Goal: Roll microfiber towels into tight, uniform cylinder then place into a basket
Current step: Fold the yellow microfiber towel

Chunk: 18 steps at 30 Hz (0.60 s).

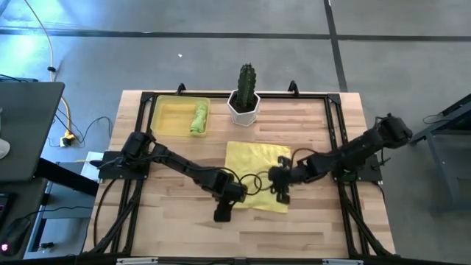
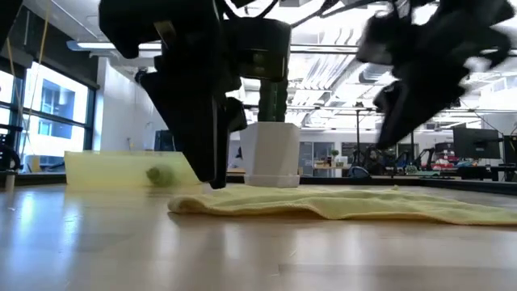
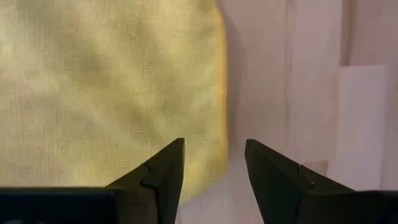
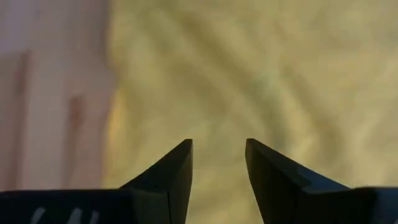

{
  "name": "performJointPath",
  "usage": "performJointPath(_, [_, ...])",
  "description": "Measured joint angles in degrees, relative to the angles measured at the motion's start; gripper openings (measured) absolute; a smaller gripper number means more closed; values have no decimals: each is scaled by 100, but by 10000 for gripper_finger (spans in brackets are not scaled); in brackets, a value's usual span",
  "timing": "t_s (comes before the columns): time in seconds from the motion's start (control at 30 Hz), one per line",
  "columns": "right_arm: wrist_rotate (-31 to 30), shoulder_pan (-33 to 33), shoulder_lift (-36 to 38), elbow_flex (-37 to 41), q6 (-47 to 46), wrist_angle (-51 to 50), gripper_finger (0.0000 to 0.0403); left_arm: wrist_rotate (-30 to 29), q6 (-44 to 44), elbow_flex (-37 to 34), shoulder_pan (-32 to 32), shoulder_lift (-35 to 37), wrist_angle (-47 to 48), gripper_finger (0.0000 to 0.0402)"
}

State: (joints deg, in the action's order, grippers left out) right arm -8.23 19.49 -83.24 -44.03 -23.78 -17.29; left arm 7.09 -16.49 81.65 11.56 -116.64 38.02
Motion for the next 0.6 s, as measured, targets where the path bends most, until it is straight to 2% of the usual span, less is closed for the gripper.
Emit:
performJointPath(0.23, [-161, 984, -44, 0, -596, -157, 141, -118, 267, 92, 241, 2, 71, 161])
performJointPath(0.33, [-377, 1322, -81, -4, -615, -117, 141, -569, 656, 94, 410, 5, 185, 161])
performJointPath(0.5, [-737, 1769, -209, -4, -403, -123, 141, -1692, 1347, 77, 717, 7, 373, 161])
performJointPath(0.6, [-818, 1918, -377, -5, -381, -44, 141, -1990, 1536, 77, 849, 9, 496, 161])
